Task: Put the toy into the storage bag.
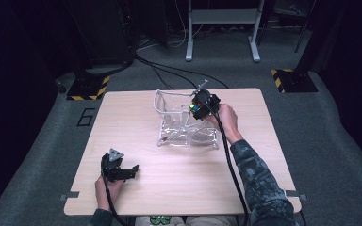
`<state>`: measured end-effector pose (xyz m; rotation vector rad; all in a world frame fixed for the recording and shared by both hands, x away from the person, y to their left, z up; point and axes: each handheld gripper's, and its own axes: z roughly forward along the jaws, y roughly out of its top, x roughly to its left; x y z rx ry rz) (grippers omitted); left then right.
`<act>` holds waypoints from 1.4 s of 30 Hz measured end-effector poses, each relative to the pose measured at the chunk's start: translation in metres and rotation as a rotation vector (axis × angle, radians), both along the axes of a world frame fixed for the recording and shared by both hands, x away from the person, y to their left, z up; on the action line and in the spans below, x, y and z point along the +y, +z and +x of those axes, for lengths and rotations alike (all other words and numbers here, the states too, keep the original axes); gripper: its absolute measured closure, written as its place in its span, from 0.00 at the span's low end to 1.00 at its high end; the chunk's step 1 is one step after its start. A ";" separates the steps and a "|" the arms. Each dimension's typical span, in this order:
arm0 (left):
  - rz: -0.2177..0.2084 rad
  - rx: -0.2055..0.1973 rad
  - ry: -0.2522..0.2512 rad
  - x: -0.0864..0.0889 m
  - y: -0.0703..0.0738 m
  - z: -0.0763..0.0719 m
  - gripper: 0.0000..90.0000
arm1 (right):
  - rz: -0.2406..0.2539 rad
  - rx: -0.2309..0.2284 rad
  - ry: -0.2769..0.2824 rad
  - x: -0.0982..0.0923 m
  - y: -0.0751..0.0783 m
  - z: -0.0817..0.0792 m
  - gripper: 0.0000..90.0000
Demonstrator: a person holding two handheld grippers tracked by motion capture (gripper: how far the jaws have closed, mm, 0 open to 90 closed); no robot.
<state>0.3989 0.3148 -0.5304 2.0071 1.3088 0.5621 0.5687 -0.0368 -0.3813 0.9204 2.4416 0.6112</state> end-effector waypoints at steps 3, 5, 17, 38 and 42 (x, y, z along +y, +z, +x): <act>0.002 0.002 0.000 0.000 0.000 0.000 0.09 | 0.009 0.000 -0.002 -0.001 0.000 0.000 0.37; 0.000 0.000 0.000 0.000 0.000 0.000 0.08 | 0.008 0.000 0.000 -0.002 0.000 0.000 0.37; 0.000 0.003 -0.001 0.000 0.000 0.000 0.08 | 0.081 0.016 0.017 -0.004 0.002 -0.007 0.05; 0.000 0.001 -0.001 0.000 0.000 0.000 0.09 | 0.194 -0.064 0.039 -0.037 0.029 -0.051 0.00; 0.004 0.000 -0.005 0.000 0.000 0.000 0.09 | 0.207 -0.086 0.036 -0.047 0.032 -0.063 0.00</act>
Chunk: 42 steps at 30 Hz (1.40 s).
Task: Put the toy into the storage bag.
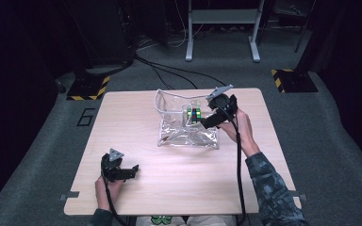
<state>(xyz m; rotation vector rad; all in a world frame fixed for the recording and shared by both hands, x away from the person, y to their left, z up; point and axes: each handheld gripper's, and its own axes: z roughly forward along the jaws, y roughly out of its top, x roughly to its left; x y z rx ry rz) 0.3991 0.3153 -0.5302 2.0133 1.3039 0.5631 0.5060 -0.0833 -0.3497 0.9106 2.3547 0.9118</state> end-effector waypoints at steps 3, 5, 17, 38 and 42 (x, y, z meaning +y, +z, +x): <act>0.000 0.000 0.000 0.000 0.000 0.000 0.09 | 0.008 -0.013 -0.003 -0.008 0.001 -0.009 0.00; 0.001 0.000 -0.003 0.000 0.000 0.000 0.09 | 0.005 -0.018 -0.006 -0.012 0.000 -0.015 0.00; 0.001 0.000 -0.001 0.000 0.000 0.000 0.09 | 0.006 -0.031 -0.059 -0.044 -0.009 -0.049 0.00; 0.001 0.000 -0.001 0.000 0.000 0.000 0.09 | 0.046 0.068 -0.194 -0.095 -0.072 -0.073 0.00; 0.000 0.000 0.002 0.000 0.000 0.000 0.09 | 0.057 0.092 -0.227 -0.103 -0.088 -0.078 0.00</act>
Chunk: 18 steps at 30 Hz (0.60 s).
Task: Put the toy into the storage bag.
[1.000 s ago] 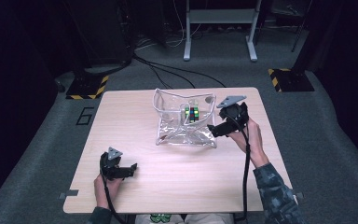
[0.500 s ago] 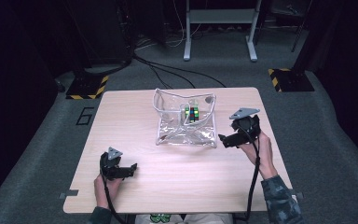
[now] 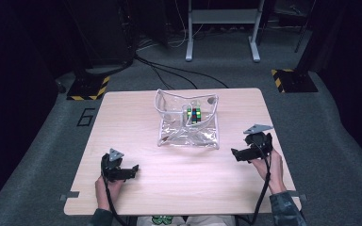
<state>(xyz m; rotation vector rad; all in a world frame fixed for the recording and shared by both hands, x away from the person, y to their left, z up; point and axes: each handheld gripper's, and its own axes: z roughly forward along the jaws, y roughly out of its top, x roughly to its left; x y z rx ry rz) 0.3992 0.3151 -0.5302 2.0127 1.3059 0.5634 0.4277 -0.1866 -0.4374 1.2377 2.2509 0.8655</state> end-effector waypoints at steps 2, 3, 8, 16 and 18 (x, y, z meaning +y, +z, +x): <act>0.000 -0.002 0.000 0.000 0.000 0.000 0.09 | 0.002 0.021 -0.017 -0.005 -0.011 -0.003 0.00; -0.002 -0.001 0.000 0.000 0.000 0.000 0.09 | 0.003 0.027 -0.018 -0.007 -0.015 -0.003 0.00; -0.003 -0.001 0.000 0.000 0.000 0.000 0.09 | 0.013 0.067 -0.059 -0.016 -0.043 -0.010 0.00; -0.003 -0.002 0.003 0.000 0.000 0.000 0.09 | 0.016 0.089 -0.121 -0.026 -0.082 -0.020 0.00; -0.003 -0.001 0.003 0.000 0.000 0.000 0.09 | 0.040 0.081 -0.124 -0.029 -0.086 -0.022 0.00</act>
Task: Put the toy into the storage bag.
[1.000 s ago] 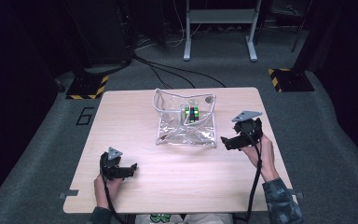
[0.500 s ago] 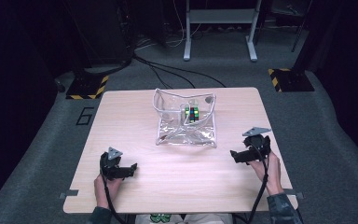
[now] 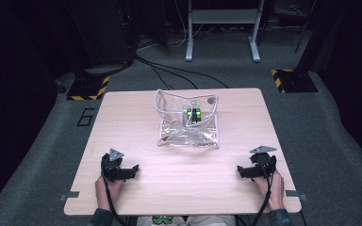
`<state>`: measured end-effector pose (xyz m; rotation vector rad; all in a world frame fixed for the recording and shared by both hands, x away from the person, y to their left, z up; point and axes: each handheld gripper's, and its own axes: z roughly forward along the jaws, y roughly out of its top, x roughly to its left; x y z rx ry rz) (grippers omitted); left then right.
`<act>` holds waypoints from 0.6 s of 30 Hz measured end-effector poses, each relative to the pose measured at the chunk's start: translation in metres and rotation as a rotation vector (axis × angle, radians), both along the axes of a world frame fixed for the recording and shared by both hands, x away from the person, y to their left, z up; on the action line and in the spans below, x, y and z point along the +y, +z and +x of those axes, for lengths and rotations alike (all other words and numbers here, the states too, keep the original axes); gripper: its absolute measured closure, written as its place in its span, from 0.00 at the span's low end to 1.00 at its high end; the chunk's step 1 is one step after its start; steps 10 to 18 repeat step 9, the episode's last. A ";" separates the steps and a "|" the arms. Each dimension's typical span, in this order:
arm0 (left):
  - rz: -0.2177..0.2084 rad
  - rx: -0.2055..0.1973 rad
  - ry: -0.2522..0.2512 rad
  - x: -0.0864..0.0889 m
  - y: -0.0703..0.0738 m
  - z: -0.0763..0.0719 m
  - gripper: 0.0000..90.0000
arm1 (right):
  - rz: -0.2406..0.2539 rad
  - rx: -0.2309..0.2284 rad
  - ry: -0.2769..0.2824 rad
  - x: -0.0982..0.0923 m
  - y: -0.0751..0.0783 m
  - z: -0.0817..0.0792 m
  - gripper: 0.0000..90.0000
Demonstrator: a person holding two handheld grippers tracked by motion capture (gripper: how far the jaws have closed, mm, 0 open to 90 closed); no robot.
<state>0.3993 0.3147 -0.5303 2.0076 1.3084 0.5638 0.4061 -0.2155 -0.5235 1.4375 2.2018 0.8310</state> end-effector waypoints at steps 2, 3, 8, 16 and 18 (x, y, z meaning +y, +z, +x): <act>0.000 0.000 0.000 0.000 0.000 0.000 0.09 | 0.007 -0.019 -0.014 -0.002 -0.001 -0.001 0.00; 0.000 0.000 0.000 0.000 0.000 0.000 0.09 | 0.010 -0.025 -0.017 -0.003 -0.002 -0.002 0.00; 0.000 -0.001 0.001 0.000 0.000 0.000 0.09 | 0.025 -0.068 -0.005 -0.005 -0.006 -0.006 0.00; 0.000 -0.001 0.001 0.000 0.000 0.000 0.09 | 0.027 -0.076 -0.009 -0.005 -0.006 -0.007 0.00; 0.000 -0.001 0.001 0.000 0.000 0.000 0.09 | 0.027 -0.076 -0.009 -0.005 -0.006 -0.007 0.00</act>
